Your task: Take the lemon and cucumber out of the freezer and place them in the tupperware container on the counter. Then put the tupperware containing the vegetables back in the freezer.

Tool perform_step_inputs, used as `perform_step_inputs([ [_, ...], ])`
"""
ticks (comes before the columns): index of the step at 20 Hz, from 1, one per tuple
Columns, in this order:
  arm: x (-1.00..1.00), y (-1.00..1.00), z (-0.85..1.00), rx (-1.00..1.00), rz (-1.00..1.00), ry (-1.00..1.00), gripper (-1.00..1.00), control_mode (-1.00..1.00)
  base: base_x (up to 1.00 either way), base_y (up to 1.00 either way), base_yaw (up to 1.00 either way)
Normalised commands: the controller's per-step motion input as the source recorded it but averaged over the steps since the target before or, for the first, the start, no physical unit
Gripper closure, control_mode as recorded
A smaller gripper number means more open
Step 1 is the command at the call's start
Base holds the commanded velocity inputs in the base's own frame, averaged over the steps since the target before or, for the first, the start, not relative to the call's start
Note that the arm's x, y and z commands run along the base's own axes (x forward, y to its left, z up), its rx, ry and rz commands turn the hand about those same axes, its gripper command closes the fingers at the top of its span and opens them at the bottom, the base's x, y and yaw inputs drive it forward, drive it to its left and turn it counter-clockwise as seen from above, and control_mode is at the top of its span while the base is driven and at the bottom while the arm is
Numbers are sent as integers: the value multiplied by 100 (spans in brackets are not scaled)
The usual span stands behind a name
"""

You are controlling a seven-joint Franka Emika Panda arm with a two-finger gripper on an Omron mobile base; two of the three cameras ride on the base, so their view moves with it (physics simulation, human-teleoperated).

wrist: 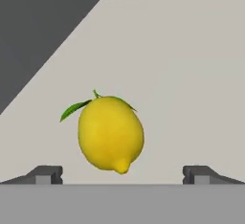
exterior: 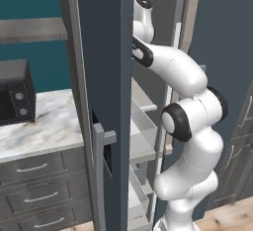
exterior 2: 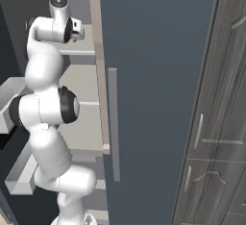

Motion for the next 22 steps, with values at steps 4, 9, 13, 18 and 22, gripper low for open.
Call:
perform_step_inputs([
  [4, 39, 7, -14, -1, 0, 0, -100, -100, 0, 0, 0],
  [9, 26, 19, -11, 0, 1, 0, -100, -100, 0, 0, 0],
  [13, 5, 18, -16, 0, 0, 0, 100, -100, 0, 0, 0],
  [18, -6, 0, -5, 0, 0, 0, 100, -100, 0, 0, 0],
  [22, -44, -5, 0, 0, 0, -14, 100, -100, 0, 0, 0],
])
